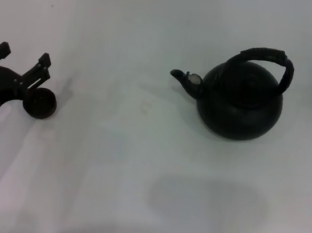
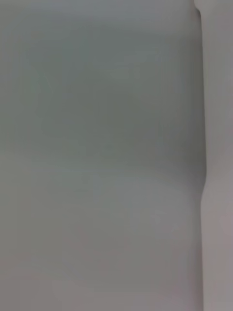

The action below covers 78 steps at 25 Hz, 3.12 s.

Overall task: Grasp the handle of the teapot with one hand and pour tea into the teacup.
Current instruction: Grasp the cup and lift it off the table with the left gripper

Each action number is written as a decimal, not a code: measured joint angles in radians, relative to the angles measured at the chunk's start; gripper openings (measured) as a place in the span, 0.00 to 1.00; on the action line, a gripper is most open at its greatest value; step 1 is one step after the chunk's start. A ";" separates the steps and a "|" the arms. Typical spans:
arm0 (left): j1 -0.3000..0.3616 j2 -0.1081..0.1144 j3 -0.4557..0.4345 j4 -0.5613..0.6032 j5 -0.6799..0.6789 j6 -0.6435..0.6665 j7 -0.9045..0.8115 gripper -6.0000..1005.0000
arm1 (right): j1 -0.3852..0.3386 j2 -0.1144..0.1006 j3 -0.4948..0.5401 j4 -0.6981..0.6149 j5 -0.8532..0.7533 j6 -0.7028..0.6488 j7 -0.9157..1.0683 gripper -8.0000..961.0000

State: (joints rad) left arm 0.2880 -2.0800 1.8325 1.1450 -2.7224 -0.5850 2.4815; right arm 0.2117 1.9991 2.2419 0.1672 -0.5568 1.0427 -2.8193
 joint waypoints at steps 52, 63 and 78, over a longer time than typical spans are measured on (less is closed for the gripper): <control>0.113 0.000 0.180 0.198 -0.046 0.422 0.012 0.88 | 0.046 -0.021 -0.005 0.003 -0.008 -0.090 -0.028 0.51; 0.038 0.000 0.161 0.127 -0.059 0.414 0.001 0.88 | 0.046 -0.019 -0.006 0.003 -0.009 -0.090 -0.029 0.51; -0.013 0.000 0.159 0.090 -0.108 0.420 0.000 0.88 | 0.048 -0.022 0.001 0.009 -0.006 -0.094 -0.029 0.51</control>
State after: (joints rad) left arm 0.2748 -2.0801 1.9911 1.2348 -2.8301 -0.1648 2.4819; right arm 0.2595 1.9774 2.2427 0.1764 -0.5628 0.9483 -2.8485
